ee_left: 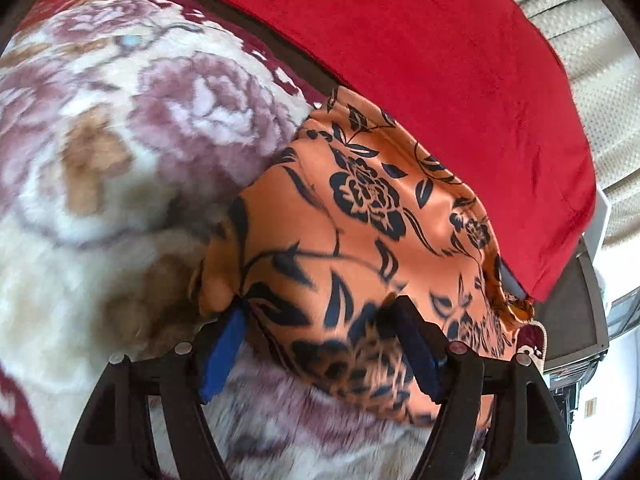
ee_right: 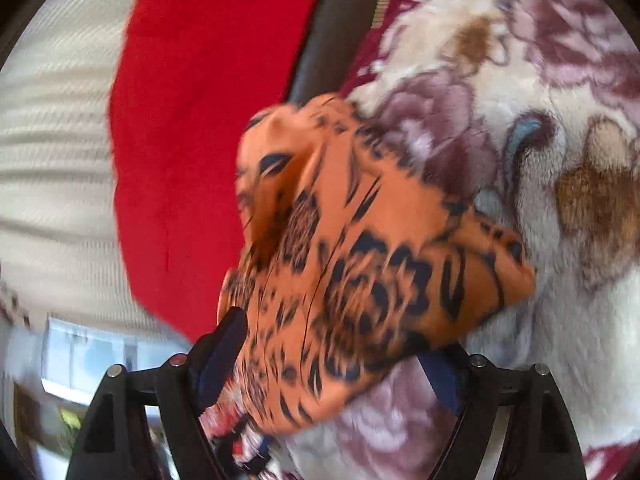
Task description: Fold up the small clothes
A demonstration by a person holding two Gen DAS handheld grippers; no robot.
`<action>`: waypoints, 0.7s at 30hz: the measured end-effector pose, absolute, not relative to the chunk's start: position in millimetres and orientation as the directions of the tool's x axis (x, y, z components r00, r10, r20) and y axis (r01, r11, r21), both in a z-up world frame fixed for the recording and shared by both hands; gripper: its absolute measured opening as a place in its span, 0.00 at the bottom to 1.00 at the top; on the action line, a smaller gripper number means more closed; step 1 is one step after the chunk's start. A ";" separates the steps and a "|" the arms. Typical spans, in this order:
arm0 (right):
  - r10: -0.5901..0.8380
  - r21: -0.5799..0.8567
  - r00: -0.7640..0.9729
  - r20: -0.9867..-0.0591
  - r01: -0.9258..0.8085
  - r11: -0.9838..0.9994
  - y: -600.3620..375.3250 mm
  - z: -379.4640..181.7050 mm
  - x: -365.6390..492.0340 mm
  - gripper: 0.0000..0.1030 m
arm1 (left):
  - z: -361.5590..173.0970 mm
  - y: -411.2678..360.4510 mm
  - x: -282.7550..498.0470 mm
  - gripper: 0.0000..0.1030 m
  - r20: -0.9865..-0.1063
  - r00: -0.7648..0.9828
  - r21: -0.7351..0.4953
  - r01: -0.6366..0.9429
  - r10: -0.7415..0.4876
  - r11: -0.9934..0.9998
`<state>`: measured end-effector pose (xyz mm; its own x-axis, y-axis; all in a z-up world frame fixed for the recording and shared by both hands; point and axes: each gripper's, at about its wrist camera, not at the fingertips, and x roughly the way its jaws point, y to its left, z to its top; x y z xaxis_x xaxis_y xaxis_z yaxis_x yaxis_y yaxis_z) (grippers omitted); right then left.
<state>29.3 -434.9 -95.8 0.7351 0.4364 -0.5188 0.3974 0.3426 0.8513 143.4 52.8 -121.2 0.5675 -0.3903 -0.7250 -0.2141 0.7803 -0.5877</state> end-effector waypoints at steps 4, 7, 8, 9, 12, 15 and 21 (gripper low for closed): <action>0.408 0.798 0.698 -0.588 0.419 0.434 -434.5 -97.1 50.6 0.20 | -113.5 52.5 156.4 0.15 -0.738 0.555 -0.570 -0.209 -0.384 0.794; 0.395 0.770 0.689 -0.608 0.388 0.507 -430.7 -81.9 55.4 0.16 | -77.5 58.5 148.0 0.11 -0.717 0.596 -0.542 -0.150 -0.362 0.827; 0.380 0.759 0.701 -0.604 0.360 0.543 -426.3 -68.8 53.7 0.15 | -60.7 56.5 141.4 0.11 -0.701 0.621 -0.529 -0.123 -0.351 0.839; 0.370 0.754 0.718 -0.589 0.324 0.571 -421.6 -51.1 50.0 0.14 | -45.3 54.9 132.9 0.10 -0.682 0.646 -0.522 -0.102 -0.343 0.847; 0.335 0.725 0.754 -0.565 0.259 0.638 -413.7 -5.7 34.9 0.09 | -11.1 51.0 99.9 0.10 -0.633 0.695 -0.508 -0.039 -0.342 0.860; 0.321 0.714 0.777 -0.542 0.224 0.664 -409.2 20.4 1.0 0.09 | -6.7 46.2 58.6 0.11 -0.622 0.700 -0.489 0.005 -0.352 0.872; 0.355 0.665 0.631 -0.690 0.359 0.655 -428.3 -57.9 -77.9 0.26 | -124.5 59.4 41.4 0.48 -0.807 0.456 -0.461 -0.092 -0.374 0.883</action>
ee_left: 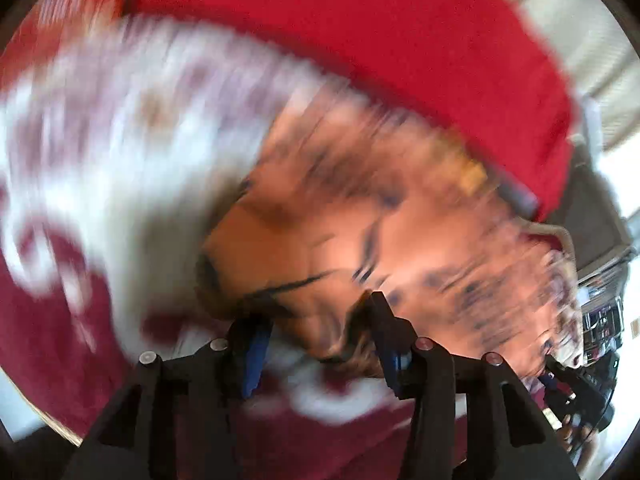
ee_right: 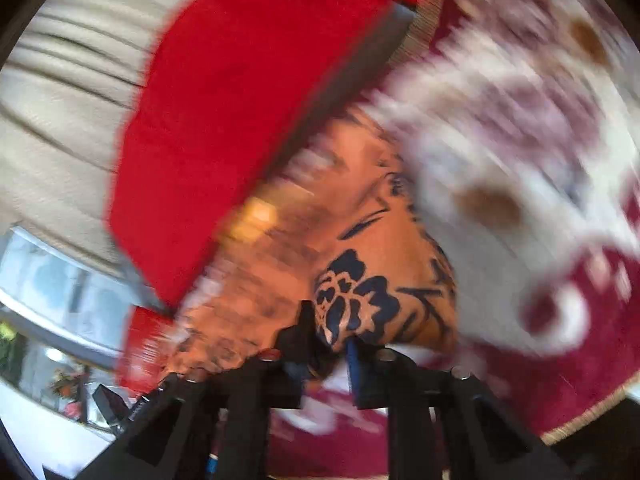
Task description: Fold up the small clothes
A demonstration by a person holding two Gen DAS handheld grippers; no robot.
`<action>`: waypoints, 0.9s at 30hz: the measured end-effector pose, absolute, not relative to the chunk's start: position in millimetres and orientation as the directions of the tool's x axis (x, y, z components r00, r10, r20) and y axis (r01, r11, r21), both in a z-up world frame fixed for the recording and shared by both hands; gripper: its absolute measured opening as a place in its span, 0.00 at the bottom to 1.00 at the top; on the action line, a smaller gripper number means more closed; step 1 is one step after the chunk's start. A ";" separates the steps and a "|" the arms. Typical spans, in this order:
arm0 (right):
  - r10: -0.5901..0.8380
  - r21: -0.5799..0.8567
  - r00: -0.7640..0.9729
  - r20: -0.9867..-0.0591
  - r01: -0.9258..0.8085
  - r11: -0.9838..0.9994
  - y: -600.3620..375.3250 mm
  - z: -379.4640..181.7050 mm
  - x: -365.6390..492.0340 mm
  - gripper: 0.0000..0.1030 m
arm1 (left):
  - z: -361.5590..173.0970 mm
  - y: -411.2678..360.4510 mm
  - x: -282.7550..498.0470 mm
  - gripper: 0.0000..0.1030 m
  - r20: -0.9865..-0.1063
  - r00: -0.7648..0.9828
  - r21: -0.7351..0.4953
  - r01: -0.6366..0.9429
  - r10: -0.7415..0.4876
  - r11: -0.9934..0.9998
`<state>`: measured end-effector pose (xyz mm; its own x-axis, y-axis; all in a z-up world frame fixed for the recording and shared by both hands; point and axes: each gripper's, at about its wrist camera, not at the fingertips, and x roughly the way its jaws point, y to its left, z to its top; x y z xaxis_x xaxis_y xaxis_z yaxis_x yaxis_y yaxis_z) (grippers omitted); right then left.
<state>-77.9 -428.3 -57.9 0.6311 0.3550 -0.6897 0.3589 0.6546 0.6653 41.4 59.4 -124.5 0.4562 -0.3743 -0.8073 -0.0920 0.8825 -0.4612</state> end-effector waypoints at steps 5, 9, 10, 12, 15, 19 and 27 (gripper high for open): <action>0.375 0.704 0.643 -0.667 0.379 0.601 -456.9 -75.4 -123.5 0.68 | -92.6 106.1 16.4 0.55 -0.754 0.551 -0.497 -0.122 -0.358 0.859; 0.283 0.632 0.674 -0.682 0.348 0.693 -480.4 -38.7 -132.6 0.68 | -65.8 122.4 31.5 0.60 -0.735 0.602 -0.437 -0.067 -0.313 0.897; 0.263 0.604 0.679 -0.686 0.329 0.726 -484.2 -27.6 -126.1 0.68 | -63.9 122.5 41.2 0.60 -0.734 0.600 -0.429 -0.049 -0.317 0.902; 0.263 0.569 0.680 -0.684 0.273 0.775 -487.0 -13.0 -106.0 0.68 | -66.0 121.0 69.5 0.60 -0.741 0.576 -0.432 -0.014 -0.346 0.902; 0.294 0.511 0.674 -0.678 0.145 0.847 -479.4 4.1 -57.8 0.68 | -78.1 117.0 109.9 0.60 -0.758 0.516 -0.458 0.015 -0.399 0.889; 0.301 0.444 0.627 -0.719 0.082 0.892 -473.7 7.1 2.1 0.64 | -97.2 108.5 141.1 0.59 -0.769 0.439 -0.510 0.015 -0.464 0.860; 0.261 0.374 0.565 -0.783 0.092 0.923 -463.9 -28.8 85.2 0.50 | -107.7 100.4 165.3 0.59 -0.760 0.411 -0.539 0.031 -0.503 0.842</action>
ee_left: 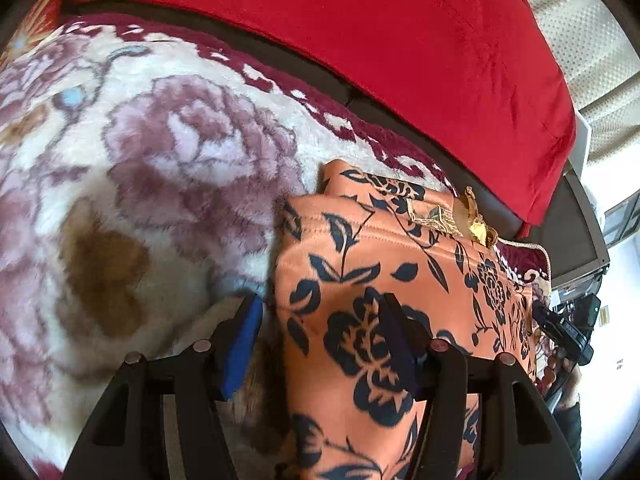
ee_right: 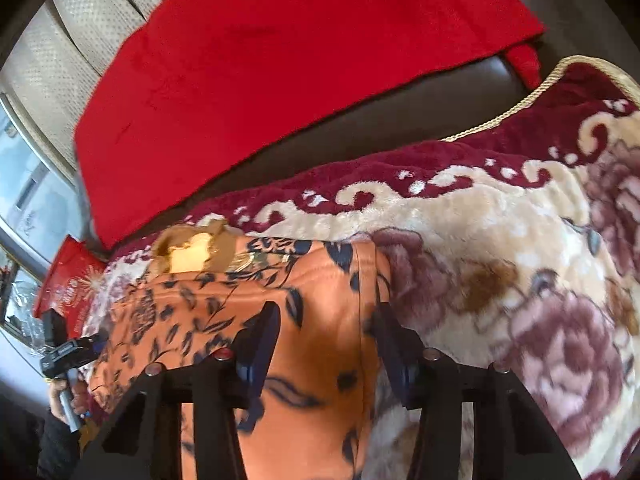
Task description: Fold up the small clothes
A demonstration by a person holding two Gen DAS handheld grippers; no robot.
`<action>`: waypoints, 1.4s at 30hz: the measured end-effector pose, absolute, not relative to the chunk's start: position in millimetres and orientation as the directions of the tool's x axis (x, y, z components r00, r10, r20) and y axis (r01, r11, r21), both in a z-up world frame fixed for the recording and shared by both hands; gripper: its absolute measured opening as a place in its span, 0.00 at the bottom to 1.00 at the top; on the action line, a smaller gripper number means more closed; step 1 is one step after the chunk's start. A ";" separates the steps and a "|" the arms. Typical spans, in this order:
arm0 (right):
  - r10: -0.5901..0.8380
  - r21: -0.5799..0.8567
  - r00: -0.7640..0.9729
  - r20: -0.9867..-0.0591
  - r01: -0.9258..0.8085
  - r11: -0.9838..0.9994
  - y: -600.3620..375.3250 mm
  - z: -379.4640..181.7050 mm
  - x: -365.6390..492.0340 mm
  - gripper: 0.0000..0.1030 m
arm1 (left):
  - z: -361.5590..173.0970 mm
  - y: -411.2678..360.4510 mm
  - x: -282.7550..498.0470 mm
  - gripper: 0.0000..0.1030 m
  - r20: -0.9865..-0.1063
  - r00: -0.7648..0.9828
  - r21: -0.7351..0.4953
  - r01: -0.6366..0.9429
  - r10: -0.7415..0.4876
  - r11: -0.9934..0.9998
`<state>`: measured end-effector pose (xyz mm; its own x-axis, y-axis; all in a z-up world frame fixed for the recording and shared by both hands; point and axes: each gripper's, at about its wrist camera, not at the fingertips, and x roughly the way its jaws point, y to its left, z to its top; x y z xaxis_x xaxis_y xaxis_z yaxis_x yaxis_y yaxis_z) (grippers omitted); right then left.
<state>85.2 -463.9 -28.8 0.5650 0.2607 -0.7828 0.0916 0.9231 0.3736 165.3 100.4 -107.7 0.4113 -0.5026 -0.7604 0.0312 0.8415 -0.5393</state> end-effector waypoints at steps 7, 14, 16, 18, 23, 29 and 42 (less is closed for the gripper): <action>0.166 0.266 0.543 -0.823 0.111 0.958 -457.5 -34.4 94.0 0.08 | -110.1 94.7 181.1 0.58 -0.769 0.416 -0.516 0.046 -0.486 0.856; 0.097 0.181 0.551 -0.829 0.099 0.978 -447.5 -24.1 87.7 0.06 | -116.0 95.7 199.1 0.18 -0.785 0.393 -0.512 0.023 -0.478 0.859; 0.078 0.156 0.553 -0.829 0.095 0.983 -444.4 -23.3 87.0 0.06 | -113.4 93.5 199.6 0.09 -0.784 0.398 -0.505 0.035 -0.476 0.862; 0.069 0.144 0.556 -0.828 0.092 0.985 -443.3 -22.8 86.2 0.06 | -106.5 90.6 196.8 0.07 -0.784 0.423 -0.476 0.060 -0.455 0.877; 0.043 0.125 0.575 -0.817 0.103 0.987 -446.0 -14.4 81.6 0.06 | -75.5 87.7 183.8 0.06 -0.725 0.532 -0.437 0.137 -0.438 0.889; -0.035 0.069 0.648 -0.761 0.135 0.989 -447.5 14.1 65.8 0.00 | -34.3 72.9 180.6 0.06 -0.656 0.630 -0.345 0.238 -0.415 0.908; 0.142 0.300 0.619 -0.773 0.158 0.941 -485.1 -9.3 87.6 0.03 | -45.6 70.0 196.2 0.06 -0.667 0.627 -0.330 0.237 -0.403 0.914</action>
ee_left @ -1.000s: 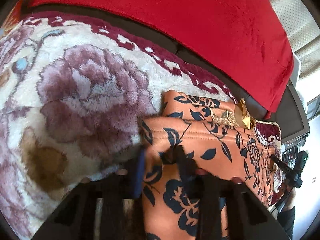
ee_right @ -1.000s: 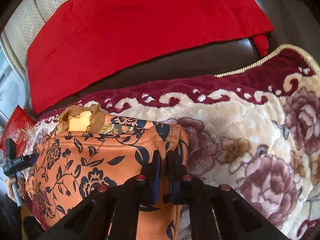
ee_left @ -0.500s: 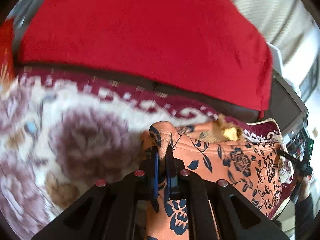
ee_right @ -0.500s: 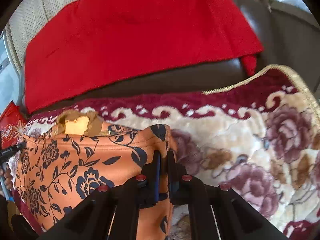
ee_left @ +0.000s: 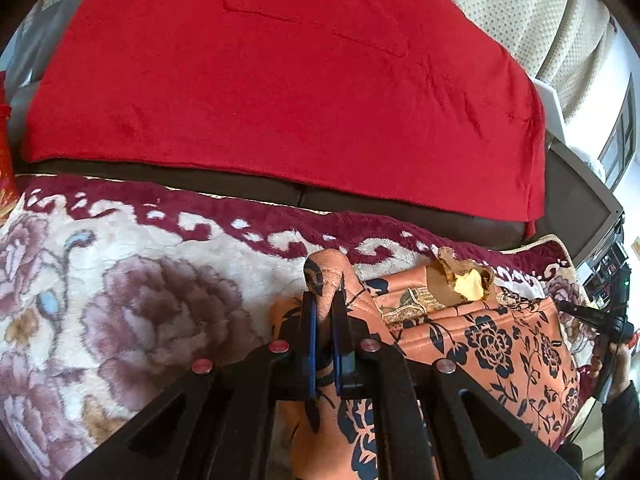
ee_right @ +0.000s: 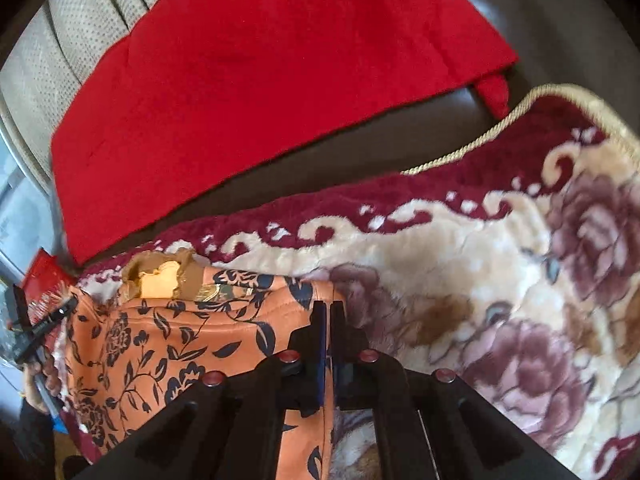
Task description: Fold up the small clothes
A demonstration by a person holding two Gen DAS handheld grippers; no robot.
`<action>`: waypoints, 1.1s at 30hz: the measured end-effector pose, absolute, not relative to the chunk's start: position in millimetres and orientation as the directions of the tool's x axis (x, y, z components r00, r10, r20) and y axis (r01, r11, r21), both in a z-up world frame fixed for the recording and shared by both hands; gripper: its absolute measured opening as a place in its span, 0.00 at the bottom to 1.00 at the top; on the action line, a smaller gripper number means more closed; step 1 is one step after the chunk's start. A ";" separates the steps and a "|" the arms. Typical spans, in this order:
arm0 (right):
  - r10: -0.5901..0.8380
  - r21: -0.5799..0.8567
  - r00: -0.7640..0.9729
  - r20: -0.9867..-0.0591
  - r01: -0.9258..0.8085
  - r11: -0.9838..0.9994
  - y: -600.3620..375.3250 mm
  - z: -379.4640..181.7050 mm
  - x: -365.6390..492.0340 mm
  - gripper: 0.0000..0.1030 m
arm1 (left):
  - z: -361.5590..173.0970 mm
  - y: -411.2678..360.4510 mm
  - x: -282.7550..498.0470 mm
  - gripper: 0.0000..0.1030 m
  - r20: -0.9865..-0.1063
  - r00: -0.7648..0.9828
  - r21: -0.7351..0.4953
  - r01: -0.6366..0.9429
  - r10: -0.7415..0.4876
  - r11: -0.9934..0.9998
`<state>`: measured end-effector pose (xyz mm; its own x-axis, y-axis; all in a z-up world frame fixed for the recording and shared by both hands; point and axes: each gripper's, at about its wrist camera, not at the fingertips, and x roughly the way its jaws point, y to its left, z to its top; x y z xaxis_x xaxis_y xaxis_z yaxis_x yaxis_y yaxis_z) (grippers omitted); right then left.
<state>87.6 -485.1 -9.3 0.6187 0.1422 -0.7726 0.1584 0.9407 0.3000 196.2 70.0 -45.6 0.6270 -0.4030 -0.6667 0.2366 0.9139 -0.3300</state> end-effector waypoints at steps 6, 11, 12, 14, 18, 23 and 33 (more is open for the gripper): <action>0.249 0.427 0.651 -0.717 0.128 0.895 -485.8 -5.5 87.2 0.99 | -43.9 75.4 187.2 0.06 -0.663 0.632 -0.335 0.227 -0.400 0.914; 0.259 0.420 0.625 -0.736 0.122 0.899 -482.6 -4.1 87.5 0.95 | -41.9 76.2 182.2 0.06 -0.658 0.634 -0.344 0.229 -0.407 0.911; 0.259 0.409 0.605 -0.753 0.122 0.904 -481.8 -6.7 89.3 0.92 | -41.9 76.8 182.5 0.06 -0.658 0.633 -0.345 0.227 -0.408 0.911; 0.227 0.361 0.575 -0.786 0.130 0.923 -478.4 -10.7 93.8 0.76 | -42.6 77.6 183.8 0.06 -0.661 0.629 -0.350 0.224 -0.409 0.910; 0.181 0.287 0.516 -0.837 0.133 0.949 -471.4 -27.6 113.8 0.51 | -45.4 77.3 186.2 0.06 -0.670 0.624 -0.347 0.217 -0.403 0.912; 0.074 0.133 0.546 -0.834 0.068 0.989 -446.1 -18.5 105.5 0.05 | -38.0 77.7 185.5 0.06 -0.660 0.646 -0.315 0.225 -0.383 0.922; -0.030 0.063 0.613 -0.790 0.130 0.990 -461.2 -5.4 124.3 0.05 | -88.4 64.8 239.1 0.06 -0.752 0.584 -0.252 0.174 -0.306 0.952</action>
